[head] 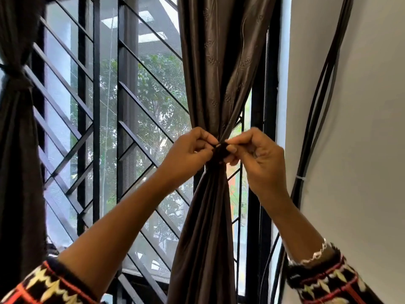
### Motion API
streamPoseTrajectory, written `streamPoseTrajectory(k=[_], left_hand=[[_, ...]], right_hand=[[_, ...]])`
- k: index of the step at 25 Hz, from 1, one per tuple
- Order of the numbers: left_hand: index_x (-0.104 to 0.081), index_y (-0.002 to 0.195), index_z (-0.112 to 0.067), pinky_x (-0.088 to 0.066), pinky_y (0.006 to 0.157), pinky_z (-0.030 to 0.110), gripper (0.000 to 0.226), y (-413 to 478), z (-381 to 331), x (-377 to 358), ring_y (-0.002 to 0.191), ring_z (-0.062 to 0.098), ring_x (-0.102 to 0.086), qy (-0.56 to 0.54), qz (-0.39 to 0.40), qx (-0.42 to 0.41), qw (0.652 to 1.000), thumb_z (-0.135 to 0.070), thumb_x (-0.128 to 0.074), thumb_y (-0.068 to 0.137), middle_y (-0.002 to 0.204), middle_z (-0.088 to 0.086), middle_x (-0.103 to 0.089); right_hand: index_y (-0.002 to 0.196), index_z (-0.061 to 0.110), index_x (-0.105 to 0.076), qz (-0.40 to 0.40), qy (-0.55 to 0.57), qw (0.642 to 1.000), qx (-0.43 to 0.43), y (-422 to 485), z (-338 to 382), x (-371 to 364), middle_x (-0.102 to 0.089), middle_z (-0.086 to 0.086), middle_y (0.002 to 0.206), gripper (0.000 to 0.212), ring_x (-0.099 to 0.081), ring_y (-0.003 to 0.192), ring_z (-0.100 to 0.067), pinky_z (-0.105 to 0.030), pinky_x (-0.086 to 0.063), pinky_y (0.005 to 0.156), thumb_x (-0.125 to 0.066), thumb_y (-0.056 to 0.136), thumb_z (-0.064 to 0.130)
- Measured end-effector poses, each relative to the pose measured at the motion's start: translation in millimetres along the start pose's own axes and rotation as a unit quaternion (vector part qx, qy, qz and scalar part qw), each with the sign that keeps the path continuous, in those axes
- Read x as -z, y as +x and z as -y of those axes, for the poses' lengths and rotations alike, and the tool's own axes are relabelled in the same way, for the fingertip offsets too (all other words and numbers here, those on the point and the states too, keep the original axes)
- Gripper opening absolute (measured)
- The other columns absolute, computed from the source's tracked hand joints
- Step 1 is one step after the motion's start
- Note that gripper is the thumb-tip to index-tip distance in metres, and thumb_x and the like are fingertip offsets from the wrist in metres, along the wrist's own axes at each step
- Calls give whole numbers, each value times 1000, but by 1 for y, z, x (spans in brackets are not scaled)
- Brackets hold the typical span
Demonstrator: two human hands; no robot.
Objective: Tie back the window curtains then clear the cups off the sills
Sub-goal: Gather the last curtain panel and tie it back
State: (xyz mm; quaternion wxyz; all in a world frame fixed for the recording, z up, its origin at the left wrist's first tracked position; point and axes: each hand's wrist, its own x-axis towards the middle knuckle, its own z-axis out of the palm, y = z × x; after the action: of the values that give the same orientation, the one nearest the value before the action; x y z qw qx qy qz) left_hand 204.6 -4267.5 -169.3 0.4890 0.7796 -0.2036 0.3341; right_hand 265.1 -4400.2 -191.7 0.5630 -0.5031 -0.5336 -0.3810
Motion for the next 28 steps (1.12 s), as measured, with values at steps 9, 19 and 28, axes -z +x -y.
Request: streamPoseTrajectory(k=[9, 19, 28], left_hand=[[-21, 112, -32, -50, 56, 34, 51, -13, 36, -14, 65, 23, -65, 233, -169, -157, 945, -15, -55, 78, 95, 2, -68], [-61, 81, -2, -34, 28, 22, 13, -3, 41, -17, 38, 21, -41, 545, -182, -284, 768, 0, -68, 71, 76, 13, -57], [-61, 79, -8, -28, 39, 19, 22, 3, 28, -9, 38, 24, -51, 539, -84, -270, 793, -20, -43, 78, 73, 6, -61]], right_hand=[[83, 4, -54, 5, -244, 968, 61, 41, -28, -22, -57, -2, 60, 21, -55, 52, -18, -39, -44, 48, -56, 85, 26], [89, 8, -54, 56, -305, 950, 35, 50, -33, -12, -42, 9, 50, 15, -42, 45, -8, -22, -36, 50, -63, 84, 20], [77, 11, -53, 1, -196, 979, -50, 36, -32, -8, -55, -1, 58, 15, -52, 50, -11, -21, -42, 50, -64, 85, 17]])
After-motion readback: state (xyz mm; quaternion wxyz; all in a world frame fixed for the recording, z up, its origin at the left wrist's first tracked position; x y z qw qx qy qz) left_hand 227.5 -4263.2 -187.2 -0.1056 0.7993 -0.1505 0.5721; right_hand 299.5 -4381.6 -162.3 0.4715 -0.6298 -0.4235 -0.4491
